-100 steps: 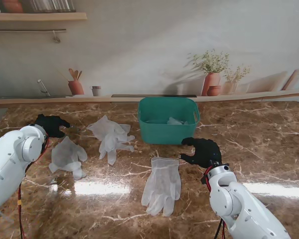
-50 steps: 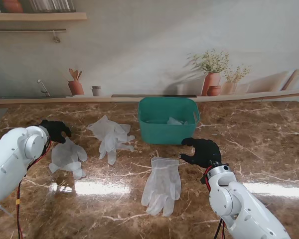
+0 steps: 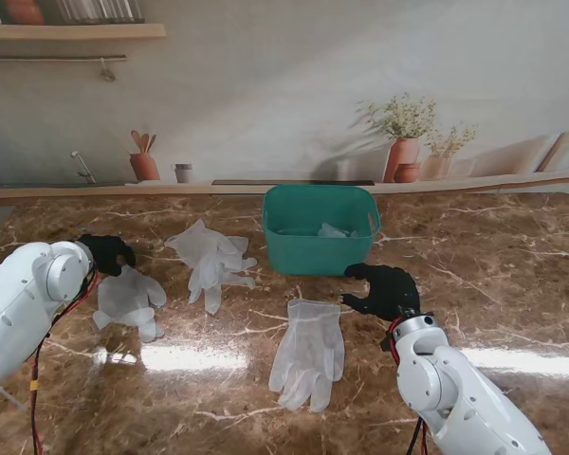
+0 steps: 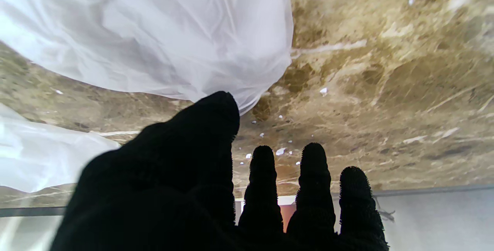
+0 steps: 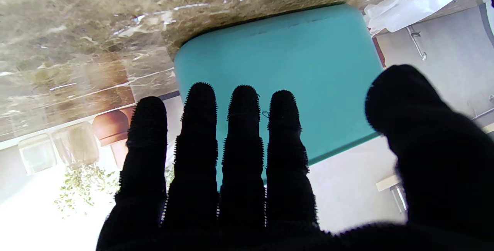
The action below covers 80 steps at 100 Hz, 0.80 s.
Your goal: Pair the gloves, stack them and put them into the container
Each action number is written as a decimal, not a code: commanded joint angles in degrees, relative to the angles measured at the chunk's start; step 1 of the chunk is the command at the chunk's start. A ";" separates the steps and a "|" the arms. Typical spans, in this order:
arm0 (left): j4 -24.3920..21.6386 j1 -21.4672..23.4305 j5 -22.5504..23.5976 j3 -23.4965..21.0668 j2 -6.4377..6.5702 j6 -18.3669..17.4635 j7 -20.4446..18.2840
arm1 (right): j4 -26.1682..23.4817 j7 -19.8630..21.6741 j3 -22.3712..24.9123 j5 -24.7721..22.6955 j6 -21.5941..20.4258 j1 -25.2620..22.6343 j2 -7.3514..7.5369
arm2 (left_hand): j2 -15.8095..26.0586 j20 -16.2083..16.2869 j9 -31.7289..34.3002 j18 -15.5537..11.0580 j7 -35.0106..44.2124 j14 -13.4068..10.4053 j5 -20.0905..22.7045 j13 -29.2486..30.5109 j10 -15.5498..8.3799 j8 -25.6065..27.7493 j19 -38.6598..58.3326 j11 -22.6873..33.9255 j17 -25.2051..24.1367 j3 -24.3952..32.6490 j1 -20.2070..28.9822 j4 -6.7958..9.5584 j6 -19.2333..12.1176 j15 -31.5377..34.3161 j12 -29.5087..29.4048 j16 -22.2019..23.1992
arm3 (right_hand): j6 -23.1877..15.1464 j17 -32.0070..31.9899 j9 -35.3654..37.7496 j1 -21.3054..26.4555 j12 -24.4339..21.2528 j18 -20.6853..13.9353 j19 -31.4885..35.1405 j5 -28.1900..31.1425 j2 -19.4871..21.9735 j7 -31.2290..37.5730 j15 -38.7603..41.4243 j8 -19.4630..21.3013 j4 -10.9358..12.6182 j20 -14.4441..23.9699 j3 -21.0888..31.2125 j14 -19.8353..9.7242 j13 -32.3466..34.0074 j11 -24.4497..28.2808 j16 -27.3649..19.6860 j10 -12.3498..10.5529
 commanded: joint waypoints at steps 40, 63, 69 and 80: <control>-0.50 1.41 1.55 -1.06 0.39 -2.05 2.63 | 0.24 0.81 0.03 0.64 0.29 -0.80 -0.19 | -4.88 4.04 -2.78 -0.98 -0.24 -1.31 -4.23 -2.28 -0.35 -0.47 -4.92 -2.17 -1.42 -4.52 -5.74 0.80 -3.59 -3.00 -3.18 -0.40 | -1.10 -0.61 0.22 -0.18 0.74 0.25 -0.53 -0.02 -0.42 -0.24 -0.10 -0.44 1.38 1.14 1.71 -1.16 -0.33 -0.19 0.61 -0.76; 0.45 0.90 4.32 2.04 0.66 -0.02 4.32 | 0.42 0.78 -0.12 0.77 0.09 -0.69 -0.21 | -6.81 6.38 -0.33 -0.61 19.42 -0.99 2.89 -0.81 -0.44 17.82 0.26 -0.50 -0.71 -11.91 -1.20 -3.21 -6.26 -1.48 -2.73 0.21 | -1.49 -0.37 0.26 0.16 0.75 0.33 -0.43 0.14 -0.33 -0.15 -0.06 -0.45 1.43 1.27 2.82 -1.16 -0.20 -0.20 0.63 -0.85; 0.58 1.10 5.01 2.40 0.65 0.82 5.27 | 0.41 0.86 -0.15 0.84 0.01 -0.72 -0.20 | -6.44 6.32 1.39 -0.37 24.03 -0.78 4.05 0.09 -0.66 20.58 3.20 -0.13 -0.41 -15.64 1.67 -2.67 -7.95 -0.77 -2.78 0.36 | -1.57 -0.31 0.31 0.05 0.75 0.34 -0.36 0.16 -0.29 -0.14 -0.03 -0.46 1.38 1.32 3.04 -1.07 -0.09 -0.19 0.64 -0.84; 0.34 1.73 5.51 1.68 0.70 0.42 5.84 | 0.35 1.06 -0.15 0.84 0.01 -0.79 -0.17 | -5.91 4.94 7.29 -0.10 29.05 -0.91 6.91 2.30 -1.34 25.38 5.72 -0.71 0.03 -15.95 2.08 -2.43 -9.00 -0.72 -4.40 -0.59 | -1.61 -0.30 0.23 -0.02 0.73 0.40 -0.31 0.17 -0.20 -0.13 -0.07 -0.49 1.32 1.38 3.42 -1.09 -0.19 -0.24 0.63 -0.81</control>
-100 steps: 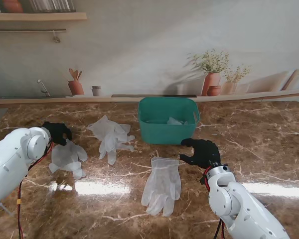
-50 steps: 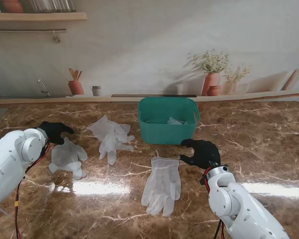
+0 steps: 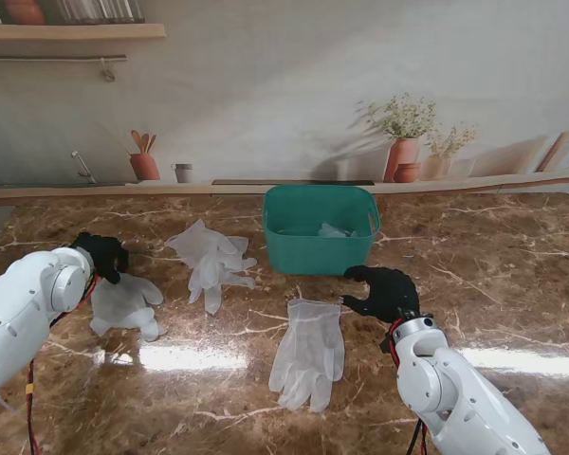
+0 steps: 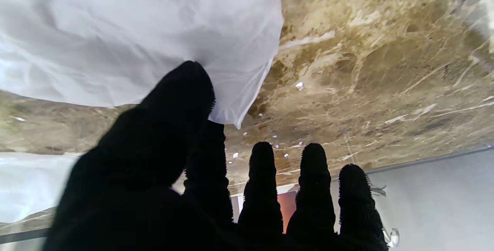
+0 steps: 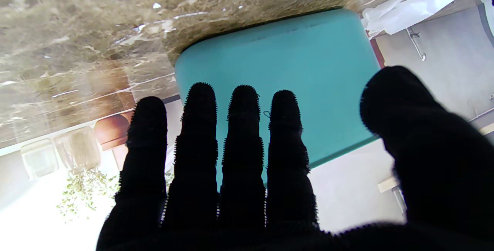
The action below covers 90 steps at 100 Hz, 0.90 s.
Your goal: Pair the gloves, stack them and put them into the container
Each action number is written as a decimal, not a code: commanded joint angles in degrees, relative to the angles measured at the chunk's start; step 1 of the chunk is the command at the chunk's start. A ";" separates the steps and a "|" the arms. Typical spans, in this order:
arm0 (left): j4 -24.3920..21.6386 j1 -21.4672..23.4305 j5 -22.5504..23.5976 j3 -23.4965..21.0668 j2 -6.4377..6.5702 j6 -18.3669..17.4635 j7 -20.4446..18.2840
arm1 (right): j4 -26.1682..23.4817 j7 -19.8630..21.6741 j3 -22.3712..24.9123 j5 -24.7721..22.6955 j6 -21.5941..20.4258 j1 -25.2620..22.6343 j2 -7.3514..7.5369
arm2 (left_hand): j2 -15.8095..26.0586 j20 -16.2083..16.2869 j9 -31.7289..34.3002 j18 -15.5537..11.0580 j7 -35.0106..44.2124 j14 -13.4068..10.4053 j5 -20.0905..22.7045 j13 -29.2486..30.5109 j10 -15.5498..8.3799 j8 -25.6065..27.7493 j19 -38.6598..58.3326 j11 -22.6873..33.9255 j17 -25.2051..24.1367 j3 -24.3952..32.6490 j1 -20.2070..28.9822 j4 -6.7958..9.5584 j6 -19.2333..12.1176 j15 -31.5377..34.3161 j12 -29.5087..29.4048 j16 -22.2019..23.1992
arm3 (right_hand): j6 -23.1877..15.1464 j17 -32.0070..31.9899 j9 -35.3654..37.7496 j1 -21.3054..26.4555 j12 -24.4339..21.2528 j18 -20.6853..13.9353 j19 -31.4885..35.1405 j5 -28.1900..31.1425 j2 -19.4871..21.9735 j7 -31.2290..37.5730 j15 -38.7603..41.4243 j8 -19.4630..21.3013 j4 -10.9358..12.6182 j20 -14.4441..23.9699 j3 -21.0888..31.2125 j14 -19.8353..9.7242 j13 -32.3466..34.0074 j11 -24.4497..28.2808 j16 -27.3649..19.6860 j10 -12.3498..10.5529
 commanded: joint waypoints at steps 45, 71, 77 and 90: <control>-9.84 8.34 -8.89 -12.20 -0.94 -1.04 -8.28 | 0.32 0.59 -0.73 0.86 0.10 -0.32 -0.33 | -1.08 -3.28 52.10 4.69 4.75 1.42 -3.84 34.64 -2.24 17.00 26.94 3.48 5.57 13.45 -1.17 -3.74 -3.02 10.13 7.00 0.00 | -1.28 -0.34 0.34 -0.37 0.71 0.34 -0.33 0.03 0.74 -0.20 -0.03 -0.63 1.41 1.42 2.02 -1.06 -0.09 -0.24 0.65 -0.70; -19.37 13.83 -15.51 -17.78 -1.30 -1.10 -12.65 | -2.30 1.46 -0.34 0.14 0.23 -1.51 -0.11 | -1.73 -3.73 51.95 6.60 5.84 3.62 -4.55 39.13 -3.52 20.31 30.82 5.20 8.59 14.22 0.04 -3.10 -3.83 13.68 19.30 3.99 | -0.88 1.28 1.79 -0.37 0.96 0.11 1.53 1.12 0.72 0.28 1.80 -0.54 1.43 2.23 1.97 -0.72 2.38 0.34 1.57 -0.29; -22.10 15.10 -17.94 -18.67 -1.29 -0.63 -14.46 | -3.22 1.76 -0.18 -0.07 0.22 -1.98 -0.04 | -1.86 -3.50 52.06 6.63 5.87 3.97 -4.88 39.48 -3.46 20.94 31.86 5.48 9.07 15.02 -0.42 -3.11 -3.44 14.44 19.89 4.78 | -0.85 1.69 2.31 -0.40 1.08 0.10 2.21 1.63 0.55 0.51 2.50 -0.50 1.40 2.52 1.88 -0.74 2.97 0.53 2.01 -0.33; -27.16 18.18 -27.45 -20.13 -1.83 1.75 -15.82 | -5.26 2.18 0.23 -0.75 -0.06 -3.17 0.11 | -2.12 -3.43 51.92 7.27 6.34 5.16 -5.01 39.51 -2.52 21.70 32.22 6.85 8.79 16.13 -0.26 -3.05 -2.50 15.43 20.46 5.95 | -0.59 2.73 3.59 -0.21 1.45 0.25 3.92 2.23 0.17 0.76 4.03 -0.50 1.35 3.24 1.75 -0.76 4.41 1.01 3.04 -0.32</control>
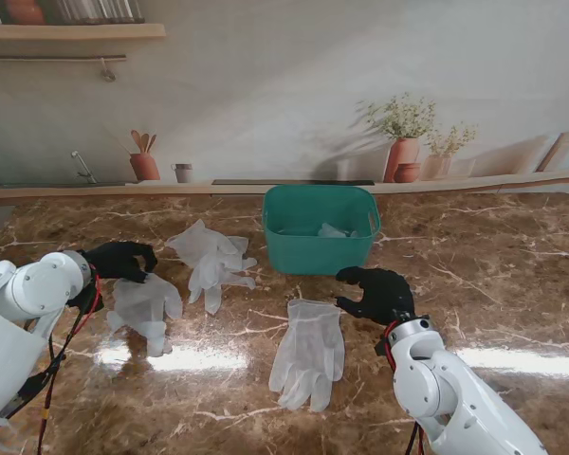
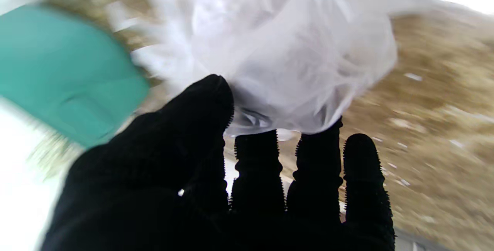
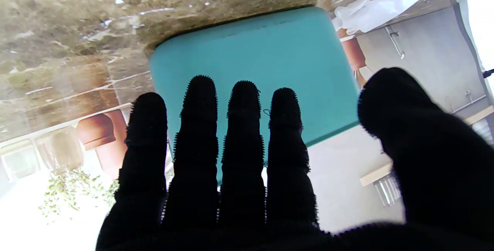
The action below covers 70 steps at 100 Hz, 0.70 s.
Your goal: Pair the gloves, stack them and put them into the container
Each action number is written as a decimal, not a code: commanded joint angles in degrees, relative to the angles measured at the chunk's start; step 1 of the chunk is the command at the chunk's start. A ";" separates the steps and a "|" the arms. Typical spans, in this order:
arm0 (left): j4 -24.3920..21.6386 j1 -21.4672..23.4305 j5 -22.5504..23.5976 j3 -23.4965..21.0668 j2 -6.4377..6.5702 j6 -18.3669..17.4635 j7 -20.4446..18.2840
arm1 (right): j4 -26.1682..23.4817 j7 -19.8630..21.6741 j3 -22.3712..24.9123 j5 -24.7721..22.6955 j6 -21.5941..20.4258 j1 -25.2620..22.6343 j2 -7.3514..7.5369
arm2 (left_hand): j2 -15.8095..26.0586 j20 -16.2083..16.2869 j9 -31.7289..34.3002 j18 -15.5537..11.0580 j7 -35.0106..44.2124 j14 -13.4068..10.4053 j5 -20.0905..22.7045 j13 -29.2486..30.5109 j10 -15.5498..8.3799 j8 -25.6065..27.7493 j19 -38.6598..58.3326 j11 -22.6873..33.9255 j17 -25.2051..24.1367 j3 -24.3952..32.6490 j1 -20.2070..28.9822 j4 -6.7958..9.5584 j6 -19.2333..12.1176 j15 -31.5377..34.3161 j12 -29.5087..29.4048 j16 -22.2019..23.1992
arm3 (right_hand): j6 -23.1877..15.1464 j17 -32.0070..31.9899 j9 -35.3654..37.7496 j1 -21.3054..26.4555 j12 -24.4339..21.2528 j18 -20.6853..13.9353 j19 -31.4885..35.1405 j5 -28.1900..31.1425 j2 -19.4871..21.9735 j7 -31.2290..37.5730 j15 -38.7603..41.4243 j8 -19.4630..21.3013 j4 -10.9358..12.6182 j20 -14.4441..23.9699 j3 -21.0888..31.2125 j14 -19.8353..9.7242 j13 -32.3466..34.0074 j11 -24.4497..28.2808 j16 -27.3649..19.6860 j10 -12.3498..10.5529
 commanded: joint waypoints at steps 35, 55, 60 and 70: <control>-13.06 6.39 -8.75 -0.03 -0.81 -1.63 -1.66 | -6.14 1.17 0.56 -1.57 -2.16 -3.55 0.26 | -1.17 -0.03 3.18 1.69 1.43 2.13 -1.97 2.17 -1.55 1.81 2.00 2.93 -0.71 1.10 0.63 -0.90 -1.45 2.99 1.40 2.04 | 0.55 0.96 1.35 -0.25 1.72 0.23 4.02 0.62 -2.26 0.21 1.54 -0.66 0.91 2.69 -0.64 -0.69 2.14 0.90 2.96 -0.21; -18.80 7.50 -10.53 0.97 -0.69 -3.20 -2.30 | -8.98 2.06 -0.36 -0.65 -2.66 -4.30 0.18 | -1.13 0.03 3.15 1.69 1.26 2.24 -1.94 2.36 -1.59 1.93 2.06 2.86 -0.61 0.90 0.60 -0.78 -1.50 3.09 1.50 2.27 | 1.71 -0.21 -0.31 -0.86 1.75 0.24 3.42 -0.84 -2.82 -0.60 0.64 -0.88 0.60 2.68 -2.79 -0.51 0.59 0.07 2.90 -0.09; -19.92 7.50 -10.48 1.42 -0.65 -3.61 -2.40 | -10.11 2.66 -0.54 -0.24 -2.65 -4.70 0.18 | -1.21 0.06 3.26 1.62 1.23 2.09 -1.93 2.59 -1.74 1.96 2.13 2.82 -0.45 0.86 0.51 -0.72 -1.51 3.16 1.45 2.33 | 2.23 -0.82 -1.06 -1.34 1.71 0.19 3.04 -1.36 -3.13 -0.89 0.14 -0.94 0.45 2.66 -3.70 -0.49 -0.34 -0.26 2.80 -0.09; -21.79 7.40 -11.05 2.65 -0.77 -3.72 -2.00 | -12.47 4.00 -1.05 0.09 -2.00 -5.53 0.27 | -1.61 0.18 3.66 1.75 1.01 2.28 -1.72 3.06 -1.53 1.80 2.40 2.51 -0.02 1.08 0.35 -0.48 -1.18 3.26 1.02 2.44 | 4.58 -2.78 -3.97 -2.82 1.60 -0.29 1.24 -4.07 -3.46 -2.47 -1.50 -1.16 0.19 2.82 -5.77 -0.45 -3.23 -1.48 2.59 0.47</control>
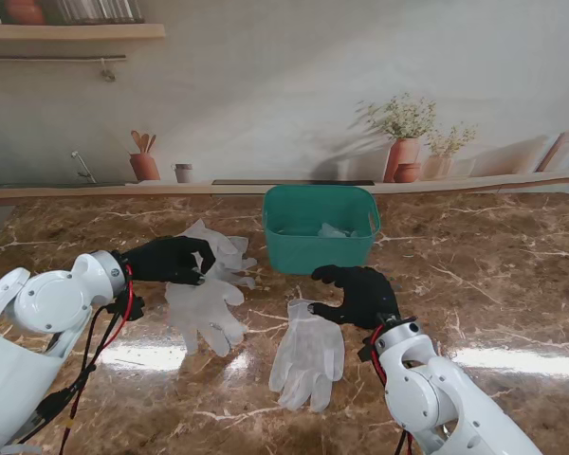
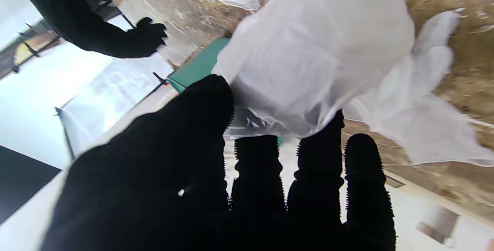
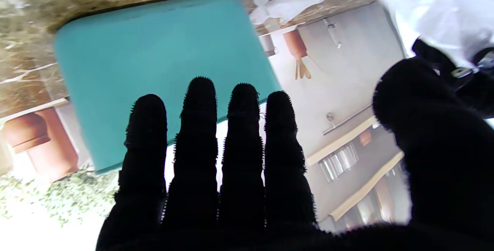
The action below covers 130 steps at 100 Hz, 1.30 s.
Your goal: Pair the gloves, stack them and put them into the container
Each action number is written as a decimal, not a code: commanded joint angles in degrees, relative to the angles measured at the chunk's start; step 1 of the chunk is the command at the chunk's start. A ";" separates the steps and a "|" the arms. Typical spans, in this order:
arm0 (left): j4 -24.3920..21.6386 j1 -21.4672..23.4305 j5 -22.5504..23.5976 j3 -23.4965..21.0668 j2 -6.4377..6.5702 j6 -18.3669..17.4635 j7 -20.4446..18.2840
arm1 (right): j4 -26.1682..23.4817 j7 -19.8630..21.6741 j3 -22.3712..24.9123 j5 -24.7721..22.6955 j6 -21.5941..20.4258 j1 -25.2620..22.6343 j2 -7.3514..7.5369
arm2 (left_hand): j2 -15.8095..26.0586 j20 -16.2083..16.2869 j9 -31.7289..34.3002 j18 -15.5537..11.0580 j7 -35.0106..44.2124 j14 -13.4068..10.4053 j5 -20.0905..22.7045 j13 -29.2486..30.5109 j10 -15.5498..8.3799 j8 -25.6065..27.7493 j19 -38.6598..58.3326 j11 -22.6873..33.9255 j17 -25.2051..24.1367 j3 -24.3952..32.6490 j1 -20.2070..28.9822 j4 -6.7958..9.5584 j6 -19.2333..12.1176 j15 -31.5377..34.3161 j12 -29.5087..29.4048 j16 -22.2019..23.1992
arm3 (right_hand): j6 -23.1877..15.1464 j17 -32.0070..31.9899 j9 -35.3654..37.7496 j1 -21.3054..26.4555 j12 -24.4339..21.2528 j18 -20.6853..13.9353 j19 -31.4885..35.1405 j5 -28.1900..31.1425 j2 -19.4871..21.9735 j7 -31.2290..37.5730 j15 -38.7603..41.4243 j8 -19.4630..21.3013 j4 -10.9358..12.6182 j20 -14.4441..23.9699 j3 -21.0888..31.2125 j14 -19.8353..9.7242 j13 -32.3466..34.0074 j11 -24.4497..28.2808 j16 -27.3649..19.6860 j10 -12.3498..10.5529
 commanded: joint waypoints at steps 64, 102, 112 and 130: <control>-6.24 -2.94 0.14 9.74 -0.36 -5.04 0.97 | -4.28 6.99 -6.92 9.91 3.72 2.43 -0.91 | -0.95 0.52 3.17 1.37 -0.39 1.26 -1.89 2.31 -2.08 0.84 2.82 0.04 0.11 -0.02 0.56 -0.53 -1.77 1.61 0.38 0.83 | 7.72 -8.15 -14.20 -8.10 -1.03 -1.49 -8.87 -10.94 -8.39 -4.57 -4.82 2.24 -2.68 5.81 8.20 0.29 -15.37 -3.29 -0.04 3.53; -7.48 -1.25 1.55 9.87 -0.62 -6.39 3.11 | -4.43 3.35 -8.26 15.06 7.32 2.58 -2.52 | -0.74 1.00 3.55 2.05 -1.18 1.60 -1.78 2.68 -1.76 0.21 3.40 -1.57 0.84 -1.28 0.60 -0.33 -1.75 1.54 -0.79 0.71 | -0.58 0.06 11.60 -0.17 10.24 5.03 -0.59 11.63 -7.76 10.18 8.78 11.24 -1.75 10.28 7.43 2.63 3.49 10.11 7.64 1.30; -7.71 -0.48 2.29 9.54 -0.83 -6.65 4.39 | -5.44 5.91 -7.82 16.26 8.30 1.97 -2.18 | -0.74 1.05 3.80 2.14 -1.47 1.61 -1.45 2.88 -1.42 -0.21 3.52 -2.09 1.03 -1.52 0.66 -0.23 -1.62 1.41 -1.48 0.50 | -0.10 2.00 14.87 -0.74 10.82 5.48 1.87 14.56 -8.05 12.17 9.44 12.13 -1.60 9.73 6.46 2.70 6.45 10.26 7.74 1.63; -8.11 0.30 2.86 9.14 -1.11 -6.68 5.80 | -4.17 2.43 -9.10 16.31 7.09 2.09 -2.95 | -0.88 1.11 3.44 2.38 -1.61 1.72 -1.18 3.04 -1.45 -0.70 3.66 -1.78 1.01 -1.44 0.56 -0.26 -1.34 1.54 -0.84 0.42 | -0.01 2.53 18.27 1.57 10.26 4.90 4.86 17.62 -13.40 12.65 10.53 10.88 -2.06 8.88 11.04 1.16 9.01 9.18 8.17 1.29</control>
